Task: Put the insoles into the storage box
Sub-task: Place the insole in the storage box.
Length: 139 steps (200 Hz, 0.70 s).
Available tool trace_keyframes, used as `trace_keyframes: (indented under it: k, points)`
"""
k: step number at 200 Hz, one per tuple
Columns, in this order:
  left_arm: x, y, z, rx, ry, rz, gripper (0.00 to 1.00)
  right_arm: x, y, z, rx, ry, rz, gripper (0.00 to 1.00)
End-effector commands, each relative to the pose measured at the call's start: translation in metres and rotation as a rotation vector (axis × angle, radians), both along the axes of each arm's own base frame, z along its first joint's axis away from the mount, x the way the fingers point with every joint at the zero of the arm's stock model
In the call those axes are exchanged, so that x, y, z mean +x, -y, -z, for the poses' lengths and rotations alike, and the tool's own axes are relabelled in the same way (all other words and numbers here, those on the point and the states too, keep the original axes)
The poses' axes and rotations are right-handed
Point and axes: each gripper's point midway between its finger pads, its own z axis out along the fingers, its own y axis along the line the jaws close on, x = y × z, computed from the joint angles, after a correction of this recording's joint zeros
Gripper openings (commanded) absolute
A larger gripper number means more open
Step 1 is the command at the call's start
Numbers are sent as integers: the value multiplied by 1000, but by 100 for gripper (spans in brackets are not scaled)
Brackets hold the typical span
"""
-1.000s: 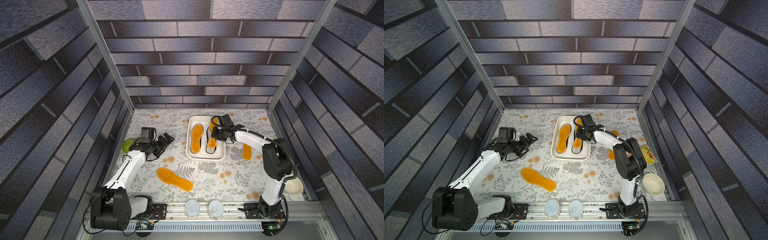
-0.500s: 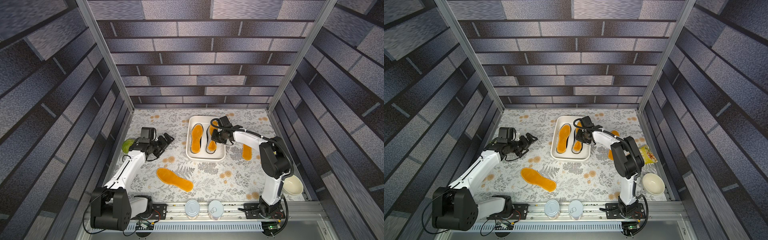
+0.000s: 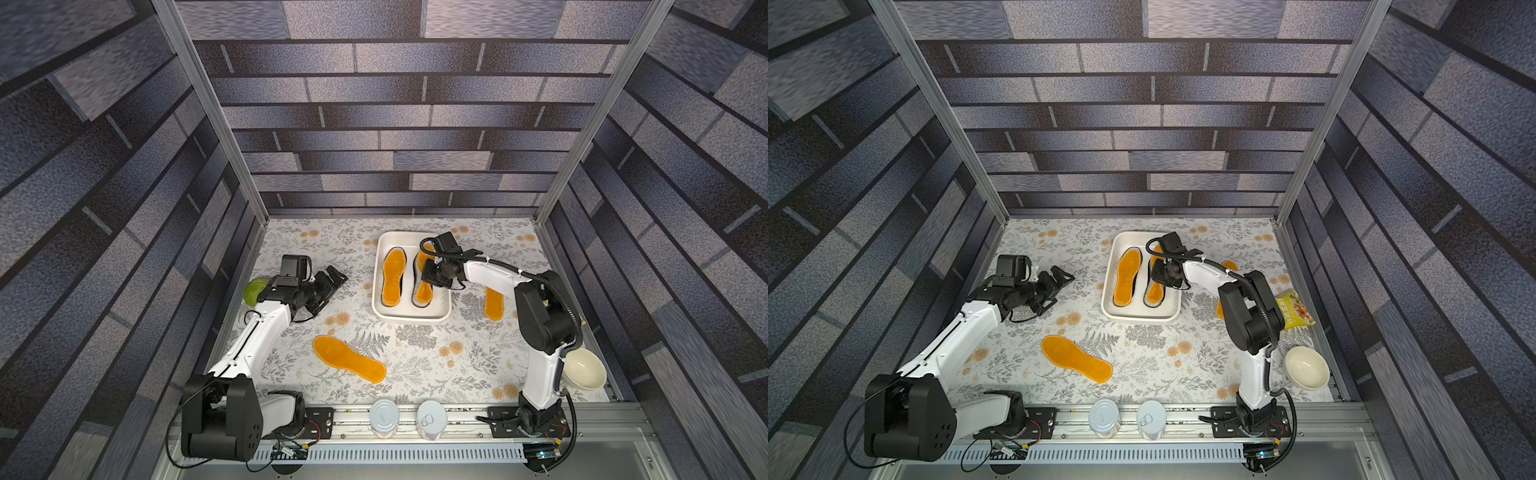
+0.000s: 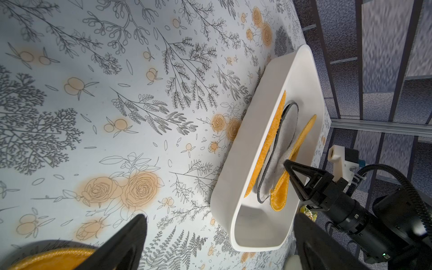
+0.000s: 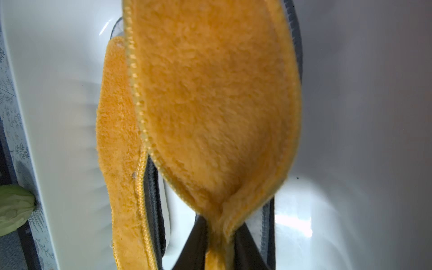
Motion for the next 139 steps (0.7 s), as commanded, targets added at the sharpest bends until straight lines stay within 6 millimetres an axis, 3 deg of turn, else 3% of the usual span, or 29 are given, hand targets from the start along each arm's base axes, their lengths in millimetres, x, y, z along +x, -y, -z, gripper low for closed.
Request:
trace_keyframes:
  k: [1, 64, 106, 139]
  points:
    - [-3, -1, -3, -1, 15, 6, 100, -1, -3, 1, -15, -13, -3, 23]
    - [-3, -2, -4, -2, 19, 5, 100, -1, -7, 3, 0, -18, -8, 25]
    - [-3, -2, -5, -2, 22, 6, 100, 0, -6, 0, -4, -12, -6, 36]
    - [-4, -2, -5, -3, 20, 4, 100, -1, -8, -1, -1, -13, -9, 39]
